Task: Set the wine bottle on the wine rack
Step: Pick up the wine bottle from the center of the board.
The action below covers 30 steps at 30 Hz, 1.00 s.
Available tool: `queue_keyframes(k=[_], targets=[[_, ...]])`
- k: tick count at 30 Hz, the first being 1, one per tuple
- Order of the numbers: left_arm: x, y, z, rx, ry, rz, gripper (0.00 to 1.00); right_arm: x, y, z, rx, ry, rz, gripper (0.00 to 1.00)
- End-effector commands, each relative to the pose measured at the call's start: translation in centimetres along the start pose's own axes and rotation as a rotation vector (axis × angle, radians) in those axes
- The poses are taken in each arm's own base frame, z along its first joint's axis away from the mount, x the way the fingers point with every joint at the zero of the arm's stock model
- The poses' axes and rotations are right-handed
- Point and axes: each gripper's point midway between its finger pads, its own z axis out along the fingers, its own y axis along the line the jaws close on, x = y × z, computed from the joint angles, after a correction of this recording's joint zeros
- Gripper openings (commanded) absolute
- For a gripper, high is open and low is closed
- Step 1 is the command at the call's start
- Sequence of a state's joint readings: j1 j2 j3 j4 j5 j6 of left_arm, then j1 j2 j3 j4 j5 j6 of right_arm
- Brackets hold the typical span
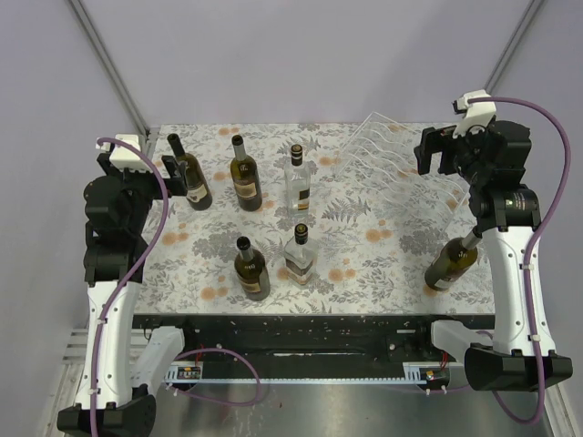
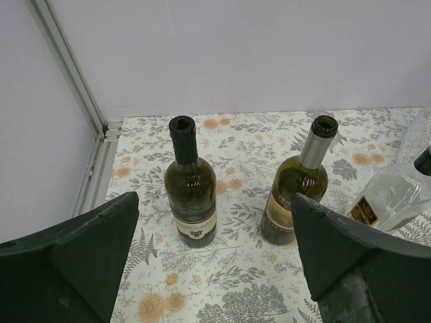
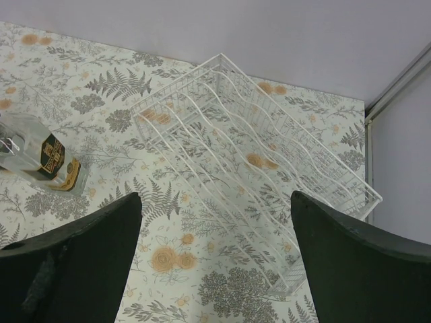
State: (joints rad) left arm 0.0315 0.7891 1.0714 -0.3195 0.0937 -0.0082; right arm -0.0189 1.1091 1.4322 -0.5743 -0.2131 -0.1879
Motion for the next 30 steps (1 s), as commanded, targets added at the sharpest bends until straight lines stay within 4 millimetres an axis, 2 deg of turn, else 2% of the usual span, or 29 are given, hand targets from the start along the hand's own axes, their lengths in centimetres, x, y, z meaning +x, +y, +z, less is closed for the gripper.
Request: queue_keyframes(k=[1, 11, 19, 21, 22, 25, 29, 30], targets=[[-2.1, 0.3, 0.0, -0.017, -0.071, 0.008, 0.99, -0.4, 0.4, -0.4, -0.026, -0.02, -0.033, 0.99], [-2.4, 1.1, -0.3, -0.057, -0.062, 0.049, 0.99, -0.6, 0.5, -0.6, -0.037, -0.018, -0.074, 0.99], [-2.1, 0.5, -0.5, -0.019, -0.032, 0.071, 0.99, 0.1, 0.3, -0.4, -0.025, 0.016, -0.1, 0.99], [-1.6, -0.1, -0.4, 0.017, -0.013, 0.077, 0.99, 0.4, -0.4, 0.1, 0.004, 0.037, -0.112, 0.99], [-1.5, -0.2, -0.4, 0.028, -0.007, 0.079, 0.99, 0.6, 0.4, 0.5, -0.011, 0.05, -0.13, 1.0], [-0.8, -0.5, -0.2, 0.044, 0.013, 0.082, 0.99, 1.5, 0.9, 1.7, -0.009, 0.108, -0.168, 0.99], [-0.5, -0.7, 0.0, 0.061, 0.02, 0.094, 0.99, 3.5, 2.6, 3.9, -0.02, 0.185, -0.232, 1.0], [-0.4, -0.7, 0.0, 0.063, 0.023, 0.096, 0.99, 4.0, 2.4, 4.4, 0.006, 0.203, -0.239, 0.99]])
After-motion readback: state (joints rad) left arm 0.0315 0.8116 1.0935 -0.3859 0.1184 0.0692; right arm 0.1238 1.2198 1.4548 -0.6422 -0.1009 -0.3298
